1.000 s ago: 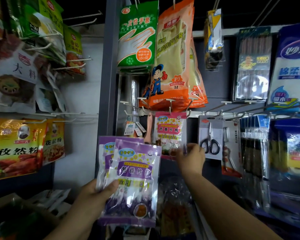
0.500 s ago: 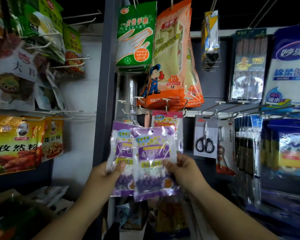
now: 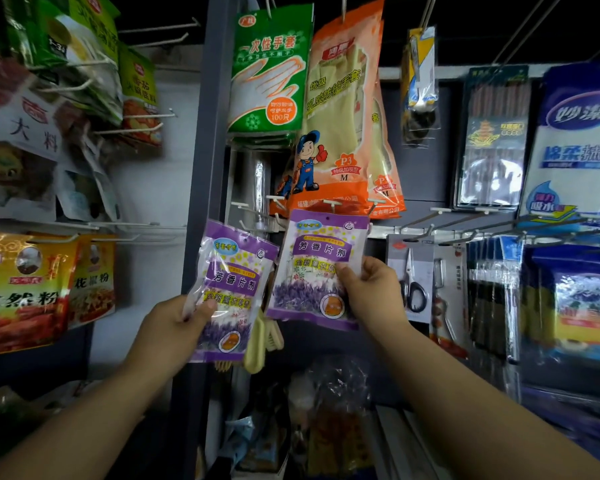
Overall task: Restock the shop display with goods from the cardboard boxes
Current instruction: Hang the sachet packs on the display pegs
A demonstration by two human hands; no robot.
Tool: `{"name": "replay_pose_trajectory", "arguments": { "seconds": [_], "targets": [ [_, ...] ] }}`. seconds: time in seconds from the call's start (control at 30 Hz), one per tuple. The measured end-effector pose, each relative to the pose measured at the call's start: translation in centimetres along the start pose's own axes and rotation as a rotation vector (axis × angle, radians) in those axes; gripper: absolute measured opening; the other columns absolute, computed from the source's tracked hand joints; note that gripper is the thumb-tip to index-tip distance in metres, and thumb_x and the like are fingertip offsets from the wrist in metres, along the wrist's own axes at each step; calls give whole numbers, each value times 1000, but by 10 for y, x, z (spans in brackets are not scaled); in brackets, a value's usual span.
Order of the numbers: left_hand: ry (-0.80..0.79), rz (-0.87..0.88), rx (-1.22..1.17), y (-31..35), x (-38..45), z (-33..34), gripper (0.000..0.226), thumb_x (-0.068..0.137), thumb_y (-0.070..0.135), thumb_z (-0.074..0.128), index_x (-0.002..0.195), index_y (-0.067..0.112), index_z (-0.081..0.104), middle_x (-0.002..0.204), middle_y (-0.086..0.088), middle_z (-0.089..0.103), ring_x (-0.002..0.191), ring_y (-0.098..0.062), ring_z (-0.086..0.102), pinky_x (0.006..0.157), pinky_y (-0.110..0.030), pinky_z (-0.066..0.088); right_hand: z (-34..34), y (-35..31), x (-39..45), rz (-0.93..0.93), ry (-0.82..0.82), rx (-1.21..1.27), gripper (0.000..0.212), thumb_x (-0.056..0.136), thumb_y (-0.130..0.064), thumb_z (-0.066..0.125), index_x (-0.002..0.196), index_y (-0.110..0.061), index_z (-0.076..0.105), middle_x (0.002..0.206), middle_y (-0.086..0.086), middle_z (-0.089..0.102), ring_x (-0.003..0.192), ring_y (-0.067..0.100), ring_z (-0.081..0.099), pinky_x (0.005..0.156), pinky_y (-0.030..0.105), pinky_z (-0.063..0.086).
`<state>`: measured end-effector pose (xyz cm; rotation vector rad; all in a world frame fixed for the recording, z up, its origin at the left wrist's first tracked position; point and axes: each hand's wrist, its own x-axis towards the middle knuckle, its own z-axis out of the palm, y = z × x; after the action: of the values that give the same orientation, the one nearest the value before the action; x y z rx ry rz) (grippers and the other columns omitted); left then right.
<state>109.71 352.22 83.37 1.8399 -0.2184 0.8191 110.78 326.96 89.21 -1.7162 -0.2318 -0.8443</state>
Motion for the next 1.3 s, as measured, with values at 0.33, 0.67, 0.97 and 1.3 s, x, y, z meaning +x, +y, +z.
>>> {"name": "replay_pose_trajectory", "arguments": {
  "seconds": [0.33, 0.67, 0.97, 1.3],
  "targets": [
    [-15, 13, -58, -7, 2, -1, 22, 92, 31, 59, 80, 15, 69, 76, 1, 74, 74, -17, 70, 69, -33, 53, 2, -5, 6, 42, 35, 24, 18, 92, -23, 63, 74, -20, 63, 81, 0, 73, 79, 23, 71, 78, 45, 59],
    [-48, 9, -80, -7, 1, -2, 23, 92, 33, 56, 87, 15, 70, 79, 0, 75, 75, -17, 71, 70, -32, 53, 1, -10, 8, 40, 54, -40, 20, 90, -25, 64, 71, -24, 61, 84, 2, 72, 80, 24, 70, 79, 46, 58],
    [-28, 3, -73, -6, 1, -1, 20, 93, 30, 57, 85, 18, 71, 79, 1, 74, 76, -17, 70, 71, -31, 52, 3, -17, 11, 53, 54, -47, 17, 89, -24, 64, 72, -22, 62, 85, 6, 73, 81, 30, 71, 76, 49, 58],
    [-26, -1, -55, -6, 1, -1, 23, 93, 32, 56, 86, 14, 70, 78, -2, 74, 74, -19, 70, 70, -31, 52, 3, -17, 17, -87, -100, -216, 108, 87, 5, 59, 135, -68, -4, 110, -2, 56, 80, 20, 65, 53, 25, 50]
  ]
}}
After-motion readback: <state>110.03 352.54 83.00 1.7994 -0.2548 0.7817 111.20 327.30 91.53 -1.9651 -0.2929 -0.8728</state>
